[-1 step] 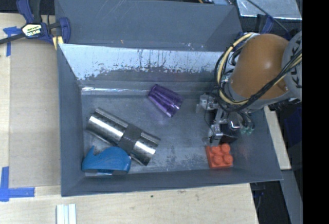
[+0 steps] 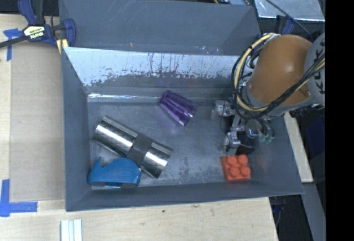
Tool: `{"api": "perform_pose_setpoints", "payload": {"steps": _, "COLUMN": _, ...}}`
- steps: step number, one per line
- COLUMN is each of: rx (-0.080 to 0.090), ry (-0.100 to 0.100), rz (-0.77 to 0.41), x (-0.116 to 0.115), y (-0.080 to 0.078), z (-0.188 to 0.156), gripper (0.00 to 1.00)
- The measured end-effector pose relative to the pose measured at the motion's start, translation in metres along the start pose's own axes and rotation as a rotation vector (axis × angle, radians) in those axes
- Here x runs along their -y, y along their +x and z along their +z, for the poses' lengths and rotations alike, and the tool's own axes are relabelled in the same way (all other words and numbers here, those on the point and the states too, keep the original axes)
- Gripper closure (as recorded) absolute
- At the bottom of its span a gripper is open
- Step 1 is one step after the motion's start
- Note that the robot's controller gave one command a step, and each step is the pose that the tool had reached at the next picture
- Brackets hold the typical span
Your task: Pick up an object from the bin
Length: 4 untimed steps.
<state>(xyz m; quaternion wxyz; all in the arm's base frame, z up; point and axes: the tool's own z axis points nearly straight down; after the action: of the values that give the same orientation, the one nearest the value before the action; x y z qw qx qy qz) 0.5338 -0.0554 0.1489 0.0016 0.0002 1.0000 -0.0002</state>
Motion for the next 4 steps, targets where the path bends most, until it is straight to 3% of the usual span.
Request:
{"api": "perform_pose_setpoints", "payload": {"steps": 1, "rx": 0.001, "ry": 0.001, "rz": -0.092, "x": 0.042, "y": -0.084, "z": 0.029, "gripper": 0.0}}
{"api": "perform_pose_setpoints", "payload": {"steps": 2, "rx": 0.008, "ry": -0.002, "rz": 0.05, "x": -0.007, "y": -0.066, "z": -0.026, "gripper": 0.0}}
{"api": "perform_pose_setpoints", "payload": {"steps": 3, "rx": 0.007, "ry": 0.002, "rz": -0.106, "x": 0.041, "y": -0.086, "z": 0.051, "gripper": 0.0}}
{"api": "perform_pose_setpoints", "payload": {"steps": 4, "rx": 0.009, "ry": -0.002, "rz": 0.004, "x": -0.045, "y": -0.062, "z": -0.001, "gripper": 0.0}}
